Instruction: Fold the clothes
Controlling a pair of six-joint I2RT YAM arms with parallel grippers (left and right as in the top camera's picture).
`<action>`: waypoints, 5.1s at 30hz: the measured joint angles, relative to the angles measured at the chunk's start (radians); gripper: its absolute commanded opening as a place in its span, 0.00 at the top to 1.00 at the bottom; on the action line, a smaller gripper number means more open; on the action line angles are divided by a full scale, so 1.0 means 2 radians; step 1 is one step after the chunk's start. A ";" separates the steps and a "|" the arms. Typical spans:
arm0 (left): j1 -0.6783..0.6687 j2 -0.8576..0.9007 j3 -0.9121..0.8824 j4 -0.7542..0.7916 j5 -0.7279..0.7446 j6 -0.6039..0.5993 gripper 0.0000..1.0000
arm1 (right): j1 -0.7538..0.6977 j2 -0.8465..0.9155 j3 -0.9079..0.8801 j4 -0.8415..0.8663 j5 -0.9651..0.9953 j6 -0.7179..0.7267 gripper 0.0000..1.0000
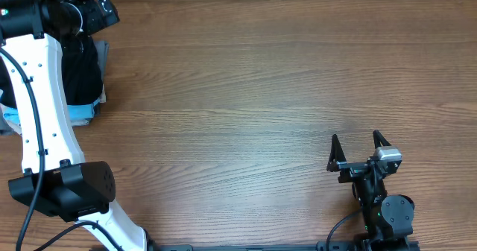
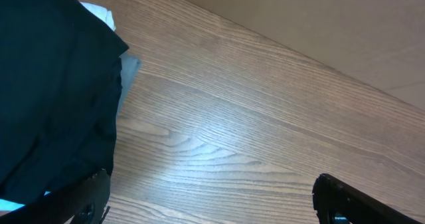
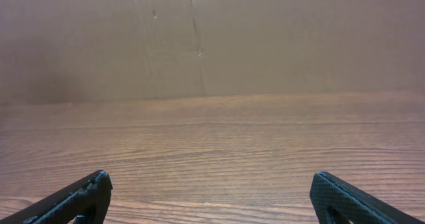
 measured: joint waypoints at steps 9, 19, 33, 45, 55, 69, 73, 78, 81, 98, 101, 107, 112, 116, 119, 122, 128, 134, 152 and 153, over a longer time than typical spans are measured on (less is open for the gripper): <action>-0.013 -0.029 -0.006 -0.002 -0.004 0.000 0.00 | 0.000 0.000 0.000 0.000 0.000 0.000 0.00; -0.112 -0.234 -0.005 -0.002 -0.016 0.002 0.00 | 0.000 0.000 0.000 0.000 0.000 0.000 0.00; -0.121 -0.442 -0.202 -0.020 -0.034 0.002 0.00 | 0.000 0.000 0.000 0.000 0.000 0.000 0.00; -0.097 -0.612 -0.549 0.127 -0.035 -0.014 0.00 | 0.000 0.000 0.000 0.000 0.000 0.000 0.00; -0.097 -0.720 -0.872 0.466 -0.035 -0.017 0.00 | 0.000 0.000 0.000 0.000 0.000 0.000 0.00; -0.113 -0.816 -1.077 0.631 -0.060 -0.019 0.00 | 0.000 0.000 0.000 0.000 0.000 0.000 0.00; -0.123 -0.842 -1.097 0.633 -0.075 -0.019 0.00 | 0.000 0.000 0.000 0.000 0.000 0.000 0.00; -0.128 -0.866 -1.107 0.624 -0.088 -0.019 0.00 | 0.000 0.000 0.000 0.000 0.000 0.000 0.00; -0.128 -0.873 -1.107 0.616 -0.092 -0.014 0.00 | 0.000 0.000 0.000 0.000 0.000 0.000 0.00; -0.144 -0.950 -1.110 0.561 -0.099 0.108 0.00 | 0.000 0.000 0.000 0.000 0.000 0.000 0.00; -0.144 -0.960 -1.110 0.561 -0.099 0.120 0.00 | 0.000 0.000 0.000 0.000 0.000 0.000 0.00; -0.144 -0.961 -1.110 0.561 -0.099 0.129 0.00 | 0.000 0.000 0.000 0.000 0.000 0.000 0.00; -0.144 -0.961 -1.110 0.561 -0.099 0.132 0.00 | 0.000 0.000 0.000 0.000 0.000 0.000 0.00; -0.144 -0.961 -1.110 0.561 -0.099 0.132 0.00 | 0.000 0.000 0.000 0.000 0.000 0.000 0.00; -0.144 -0.961 -1.110 0.561 -0.099 0.132 0.00 | 0.000 0.000 0.000 0.000 0.000 0.000 0.00; -0.144 -0.961 -1.110 0.561 -0.099 0.132 0.00 | 0.000 0.000 0.000 0.000 0.000 0.000 0.00; -0.144 -0.961 -1.110 0.561 -0.099 0.132 0.00 | 0.000 0.000 0.000 0.000 0.000 0.000 0.00; -0.144 -0.961 -1.110 0.561 -0.099 0.132 0.00 | 0.000 0.000 0.000 0.000 0.000 0.000 0.00; -0.144 -0.961 -1.110 0.561 -0.099 0.132 0.00 | 0.000 0.000 0.000 0.000 0.000 0.000 0.00; -0.144 -0.961 -1.110 0.561 -0.099 0.132 0.00 | 0.000 0.000 0.000 0.000 0.000 0.000 0.00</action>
